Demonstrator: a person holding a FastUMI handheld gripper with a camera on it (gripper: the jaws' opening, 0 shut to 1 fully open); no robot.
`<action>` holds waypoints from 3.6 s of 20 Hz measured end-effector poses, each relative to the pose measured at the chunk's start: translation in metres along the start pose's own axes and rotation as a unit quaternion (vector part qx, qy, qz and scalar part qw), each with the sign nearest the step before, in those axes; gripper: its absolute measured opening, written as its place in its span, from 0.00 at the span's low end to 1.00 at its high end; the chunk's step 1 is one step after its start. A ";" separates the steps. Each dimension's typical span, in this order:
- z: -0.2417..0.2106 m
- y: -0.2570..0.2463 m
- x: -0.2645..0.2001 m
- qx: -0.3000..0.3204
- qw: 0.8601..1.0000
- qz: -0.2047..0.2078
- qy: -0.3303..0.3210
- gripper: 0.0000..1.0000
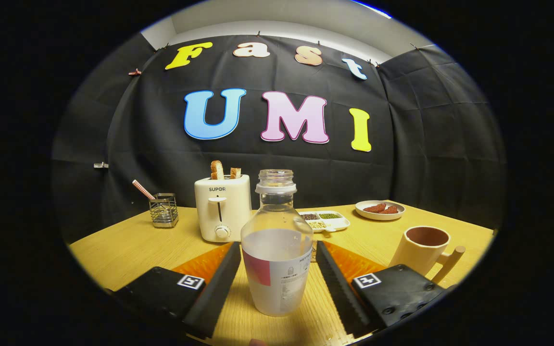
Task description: Take the bottle from table, then pour the juice into the cup, finally place the bottle on the coaster
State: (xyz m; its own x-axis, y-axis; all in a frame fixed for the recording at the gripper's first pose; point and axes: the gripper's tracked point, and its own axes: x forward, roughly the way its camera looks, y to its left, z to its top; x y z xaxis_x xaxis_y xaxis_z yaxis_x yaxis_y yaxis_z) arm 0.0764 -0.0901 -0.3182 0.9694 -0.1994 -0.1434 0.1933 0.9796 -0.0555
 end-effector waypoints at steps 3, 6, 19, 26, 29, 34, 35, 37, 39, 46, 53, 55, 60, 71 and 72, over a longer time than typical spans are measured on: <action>0.003 -0.001 0.000 0.011 1.000 0.002 0.002 0.77; 0.021 -0.004 -0.009 0.019 1.000 -0.003 -0.001 0.77; 0.095 -0.020 -0.042 0.108 0.993 0.014 0.036 0.77; 0.096 -0.030 -0.050 0.215 0.974 0.022 0.073 0.76; 0.097 -0.040 -0.048 0.277 0.957 0.017 0.086 0.76; 0.090 -0.062 -0.048 0.372 0.922 0.009 0.104 0.76; 0.088 -0.068 -0.047 0.386 0.916 0.005 0.107 0.76; 0.083 -0.077 -0.044 0.412 0.904 -0.003 0.112 0.76; 0.077 -0.082 -0.044 0.436 0.892 -0.006 0.120 0.76; 0.066 -0.095 -0.042 0.535 0.834 -0.011 0.132 0.76; 0.054 -0.107 -0.039 0.594 0.792 -0.016 0.145 0.76; 0.052 -0.112 -0.037 0.613 0.777 -0.020 0.145 0.76; 0.049 -0.121 -0.033 0.655 0.741 -0.031 0.144 0.76; 0.037 -0.115 -0.026 0.701 0.693 -0.034 0.165 0.76; 0.038 -0.115 -0.025 0.707 0.687 -0.035 0.164 0.76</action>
State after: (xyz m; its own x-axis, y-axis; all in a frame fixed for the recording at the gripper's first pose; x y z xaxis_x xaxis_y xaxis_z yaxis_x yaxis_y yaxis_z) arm 0.0356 -0.1967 -0.2709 0.9090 -0.0150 -0.4164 0.4158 -0.0320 0.9089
